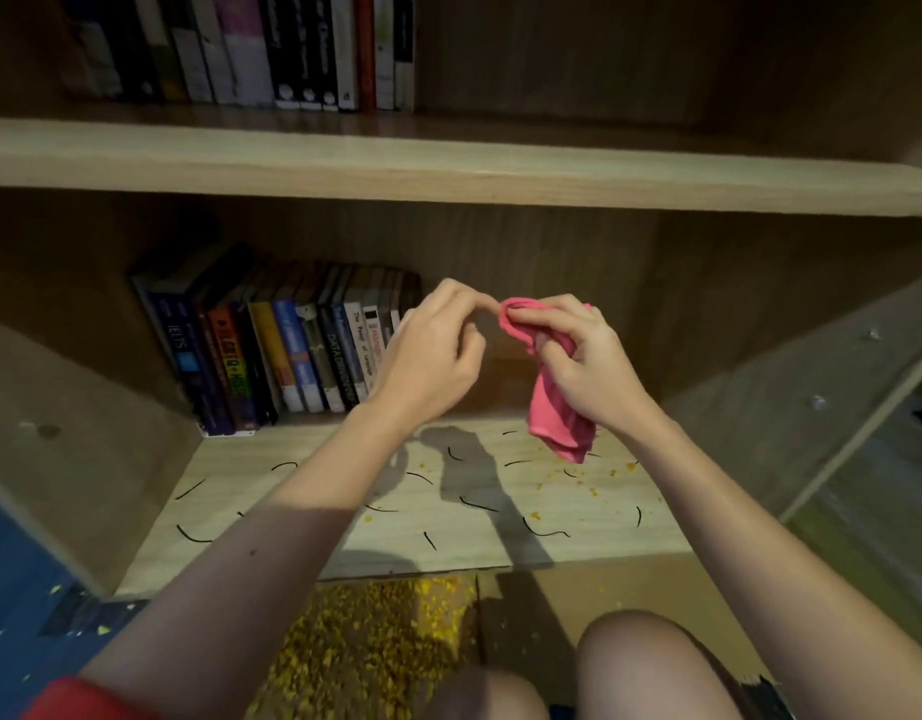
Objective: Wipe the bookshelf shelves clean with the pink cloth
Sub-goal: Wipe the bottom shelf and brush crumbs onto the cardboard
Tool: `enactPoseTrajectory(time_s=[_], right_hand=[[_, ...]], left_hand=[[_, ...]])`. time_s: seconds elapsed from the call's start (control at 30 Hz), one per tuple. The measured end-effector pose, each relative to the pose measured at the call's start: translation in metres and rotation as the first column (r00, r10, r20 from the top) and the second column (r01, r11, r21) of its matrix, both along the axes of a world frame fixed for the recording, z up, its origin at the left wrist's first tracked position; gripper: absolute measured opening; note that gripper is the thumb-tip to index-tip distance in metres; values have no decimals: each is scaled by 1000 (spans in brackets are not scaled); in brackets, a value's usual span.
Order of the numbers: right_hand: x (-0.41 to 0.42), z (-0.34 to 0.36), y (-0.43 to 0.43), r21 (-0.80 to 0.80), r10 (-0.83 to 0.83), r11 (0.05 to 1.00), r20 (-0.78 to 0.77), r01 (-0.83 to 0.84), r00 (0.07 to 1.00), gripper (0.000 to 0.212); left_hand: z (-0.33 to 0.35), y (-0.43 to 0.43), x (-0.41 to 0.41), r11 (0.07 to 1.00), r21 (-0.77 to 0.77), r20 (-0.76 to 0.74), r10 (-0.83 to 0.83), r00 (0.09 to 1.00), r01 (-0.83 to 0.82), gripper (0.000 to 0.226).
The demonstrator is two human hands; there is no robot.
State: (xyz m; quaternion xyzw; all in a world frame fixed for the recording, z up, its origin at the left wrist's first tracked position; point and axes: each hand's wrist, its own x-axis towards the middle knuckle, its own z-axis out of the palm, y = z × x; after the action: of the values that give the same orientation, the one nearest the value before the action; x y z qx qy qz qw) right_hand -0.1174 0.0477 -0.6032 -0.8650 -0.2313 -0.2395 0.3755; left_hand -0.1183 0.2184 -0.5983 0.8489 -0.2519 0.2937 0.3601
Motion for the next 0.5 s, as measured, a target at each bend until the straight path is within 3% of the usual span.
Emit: enactPoseTrajectory(time_s=[0.17, 0.27, 0.4, 0.5], right_hand=[[6, -42, -15, 108, -62, 991, -136, 77, 989, 35], [4, -68, -30, 181, -45, 977, -323, 108, 945, 47], [-2, -111, -56, 255, -30, 945, -553, 204, 832, 71], [2, -147, -76, 229, -86, 930, -627, 288, 774, 72]], left_hand=[[-45, -12, 11, 999, 2, -195, 53, 979, -54, 29], [-75, -28, 19, 996, 77, -377, 60, 924, -33, 32], [-115, -53, 27, 962, 244, -687, 85, 721, 119, 38], [-145, -71, 31, 913, 351, -788, 170, 592, 206, 43]])
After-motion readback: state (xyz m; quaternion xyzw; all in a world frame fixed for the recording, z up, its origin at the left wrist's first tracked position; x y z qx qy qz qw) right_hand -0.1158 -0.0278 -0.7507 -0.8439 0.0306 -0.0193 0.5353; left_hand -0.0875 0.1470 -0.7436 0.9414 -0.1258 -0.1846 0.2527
